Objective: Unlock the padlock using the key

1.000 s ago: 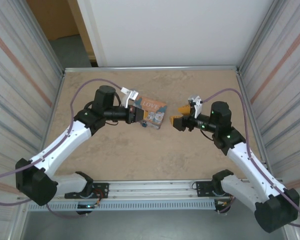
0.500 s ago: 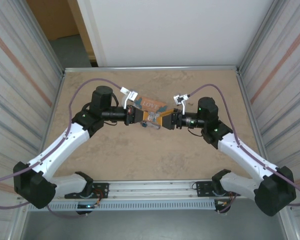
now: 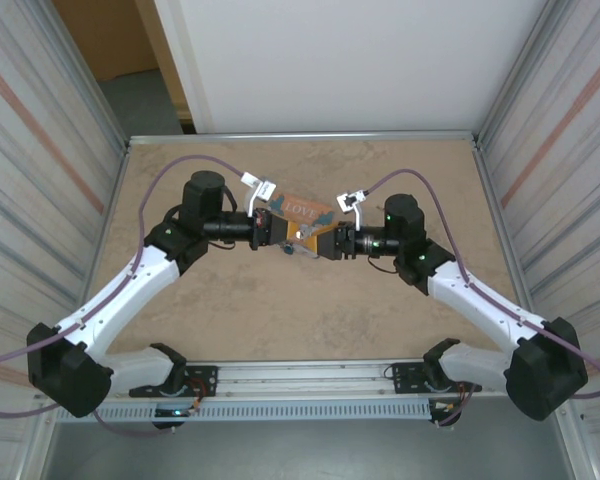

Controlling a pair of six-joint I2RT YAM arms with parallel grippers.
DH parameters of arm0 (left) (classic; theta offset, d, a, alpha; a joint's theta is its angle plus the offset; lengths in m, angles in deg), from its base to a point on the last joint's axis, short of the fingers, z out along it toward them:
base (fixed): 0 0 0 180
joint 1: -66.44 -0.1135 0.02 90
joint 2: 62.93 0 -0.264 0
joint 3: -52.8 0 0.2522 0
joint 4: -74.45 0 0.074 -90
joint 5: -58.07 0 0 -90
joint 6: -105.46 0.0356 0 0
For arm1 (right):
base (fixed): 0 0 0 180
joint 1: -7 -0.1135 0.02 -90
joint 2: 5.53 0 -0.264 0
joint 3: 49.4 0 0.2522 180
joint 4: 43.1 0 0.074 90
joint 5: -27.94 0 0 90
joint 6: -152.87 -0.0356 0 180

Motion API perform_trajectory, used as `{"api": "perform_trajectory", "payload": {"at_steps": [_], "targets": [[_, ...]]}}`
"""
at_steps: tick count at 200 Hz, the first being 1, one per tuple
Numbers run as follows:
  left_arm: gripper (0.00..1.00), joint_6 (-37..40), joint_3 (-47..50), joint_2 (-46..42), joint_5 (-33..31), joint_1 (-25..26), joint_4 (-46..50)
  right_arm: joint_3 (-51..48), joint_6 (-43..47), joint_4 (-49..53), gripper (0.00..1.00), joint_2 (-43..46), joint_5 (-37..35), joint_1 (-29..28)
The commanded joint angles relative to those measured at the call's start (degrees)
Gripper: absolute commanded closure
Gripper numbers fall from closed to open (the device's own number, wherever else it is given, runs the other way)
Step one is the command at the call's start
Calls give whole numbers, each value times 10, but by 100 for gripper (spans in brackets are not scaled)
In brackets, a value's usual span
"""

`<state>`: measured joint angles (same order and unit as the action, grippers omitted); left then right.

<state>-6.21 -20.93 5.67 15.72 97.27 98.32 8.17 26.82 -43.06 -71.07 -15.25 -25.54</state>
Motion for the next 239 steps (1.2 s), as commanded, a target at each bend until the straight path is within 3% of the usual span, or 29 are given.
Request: {"api": "perform_trajectory", "payload": {"at_steps": [1,113,239], "targets": [[100,2,6,1,18,3,-14,27,-10,-11,48,-6,16,-7],[100,2,8,1,16,4,-12,52,-6,-4,68,-23,34,-20],[100,0,11,2,15,6,-14,63,-1,5,80,-39,38,-24]]}}
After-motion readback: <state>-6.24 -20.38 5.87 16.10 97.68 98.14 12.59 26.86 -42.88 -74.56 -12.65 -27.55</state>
